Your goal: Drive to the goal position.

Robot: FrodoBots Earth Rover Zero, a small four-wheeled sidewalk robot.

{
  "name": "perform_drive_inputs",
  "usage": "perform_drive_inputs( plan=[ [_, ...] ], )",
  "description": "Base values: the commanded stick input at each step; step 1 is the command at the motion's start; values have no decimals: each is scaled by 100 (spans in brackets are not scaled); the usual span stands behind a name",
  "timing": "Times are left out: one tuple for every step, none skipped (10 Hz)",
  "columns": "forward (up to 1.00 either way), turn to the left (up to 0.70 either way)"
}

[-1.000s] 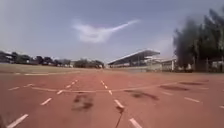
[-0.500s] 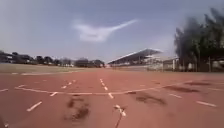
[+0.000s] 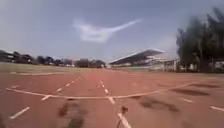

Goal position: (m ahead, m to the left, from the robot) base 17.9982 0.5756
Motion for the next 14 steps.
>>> perform_drive_inputs(
  plan=[
    [70, 0],
    [70, 0],
    [70, 0],
    [70, 0],
    [70, 0],
    [70, 0],
    [70, 0],
    [70, 0],
    [70, 0],
    [70, 0],
    [70, 0],
    [70, 0],
    [70, 0],
    [70, 0]
  ],
)
